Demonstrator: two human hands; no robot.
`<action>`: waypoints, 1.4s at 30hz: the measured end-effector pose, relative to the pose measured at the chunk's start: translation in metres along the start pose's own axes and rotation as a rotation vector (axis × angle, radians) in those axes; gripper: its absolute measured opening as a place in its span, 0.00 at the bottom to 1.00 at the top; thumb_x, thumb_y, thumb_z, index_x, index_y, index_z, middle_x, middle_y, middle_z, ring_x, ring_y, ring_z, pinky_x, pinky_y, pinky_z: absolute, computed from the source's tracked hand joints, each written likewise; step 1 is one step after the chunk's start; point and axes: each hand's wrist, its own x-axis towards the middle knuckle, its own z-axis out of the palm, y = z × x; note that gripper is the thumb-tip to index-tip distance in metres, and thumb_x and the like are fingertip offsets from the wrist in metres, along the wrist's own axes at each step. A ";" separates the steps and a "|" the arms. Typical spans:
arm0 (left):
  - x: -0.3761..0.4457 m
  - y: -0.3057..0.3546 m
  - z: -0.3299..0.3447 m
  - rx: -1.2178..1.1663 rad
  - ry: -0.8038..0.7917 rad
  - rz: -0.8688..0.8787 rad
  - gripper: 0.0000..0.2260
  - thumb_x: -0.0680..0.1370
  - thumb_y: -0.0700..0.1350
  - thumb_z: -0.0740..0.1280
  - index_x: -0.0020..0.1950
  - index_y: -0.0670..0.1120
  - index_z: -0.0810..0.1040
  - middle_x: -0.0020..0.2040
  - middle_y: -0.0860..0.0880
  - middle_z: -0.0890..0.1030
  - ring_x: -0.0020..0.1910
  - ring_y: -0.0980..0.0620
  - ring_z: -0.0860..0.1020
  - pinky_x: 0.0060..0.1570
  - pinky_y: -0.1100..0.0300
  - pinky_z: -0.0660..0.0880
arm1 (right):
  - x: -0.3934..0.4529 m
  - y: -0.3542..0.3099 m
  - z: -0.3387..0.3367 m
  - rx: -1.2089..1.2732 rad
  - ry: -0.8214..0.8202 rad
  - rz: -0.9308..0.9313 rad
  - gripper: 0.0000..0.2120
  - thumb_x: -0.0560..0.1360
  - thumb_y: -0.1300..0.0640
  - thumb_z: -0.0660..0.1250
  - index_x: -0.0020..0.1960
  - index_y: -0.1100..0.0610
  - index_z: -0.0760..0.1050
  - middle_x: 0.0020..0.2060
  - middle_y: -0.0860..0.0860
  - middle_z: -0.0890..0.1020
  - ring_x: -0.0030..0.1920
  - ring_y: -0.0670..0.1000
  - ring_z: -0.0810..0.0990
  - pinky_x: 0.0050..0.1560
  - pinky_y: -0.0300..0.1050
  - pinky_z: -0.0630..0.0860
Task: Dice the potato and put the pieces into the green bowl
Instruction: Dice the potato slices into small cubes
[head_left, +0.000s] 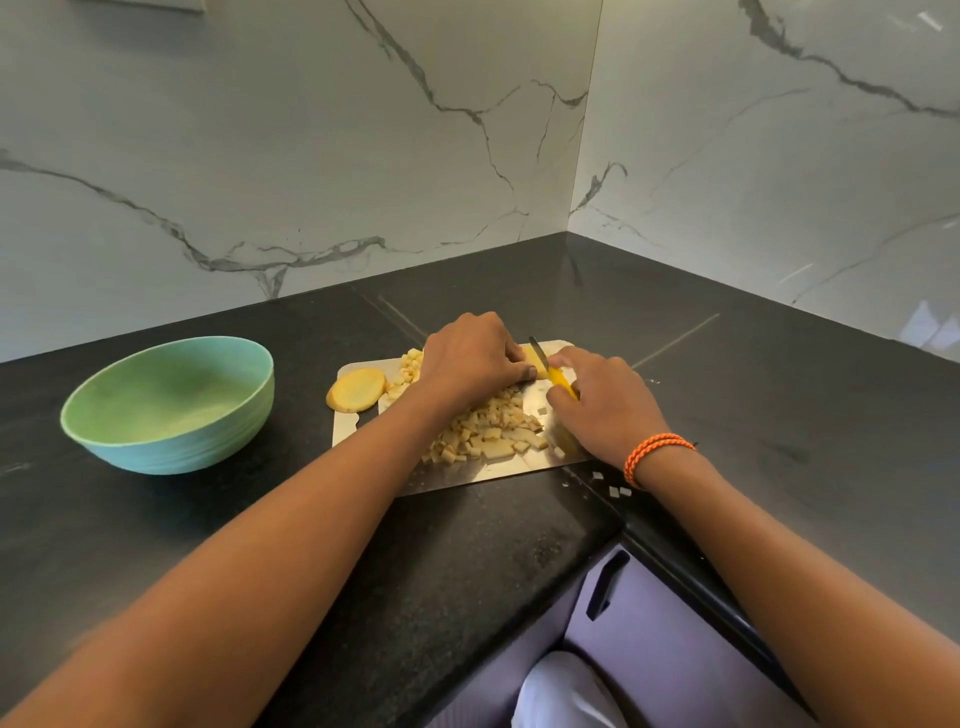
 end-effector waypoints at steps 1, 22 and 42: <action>0.000 0.000 0.000 -0.002 0.000 0.001 0.15 0.76 0.63 0.75 0.54 0.54 0.90 0.46 0.59 0.87 0.38 0.57 0.79 0.33 0.63 0.72 | 0.000 0.001 0.001 0.002 0.002 0.002 0.19 0.77 0.49 0.63 0.68 0.46 0.74 0.39 0.53 0.77 0.42 0.59 0.79 0.45 0.53 0.79; -0.003 0.003 -0.001 0.040 -0.009 -0.005 0.15 0.76 0.62 0.75 0.54 0.53 0.89 0.49 0.59 0.88 0.38 0.57 0.79 0.34 0.61 0.73 | -0.026 -0.005 -0.015 -0.083 -0.043 -0.018 0.18 0.79 0.49 0.63 0.69 0.46 0.73 0.46 0.52 0.80 0.45 0.54 0.79 0.47 0.51 0.77; -0.004 -0.003 -0.006 0.011 0.034 -0.017 0.15 0.73 0.64 0.77 0.53 0.57 0.89 0.45 0.59 0.87 0.39 0.57 0.79 0.34 0.61 0.72 | -0.012 -0.010 -0.010 -0.018 -0.003 -0.029 0.18 0.78 0.49 0.63 0.68 0.45 0.73 0.37 0.51 0.77 0.37 0.54 0.76 0.41 0.49 0.76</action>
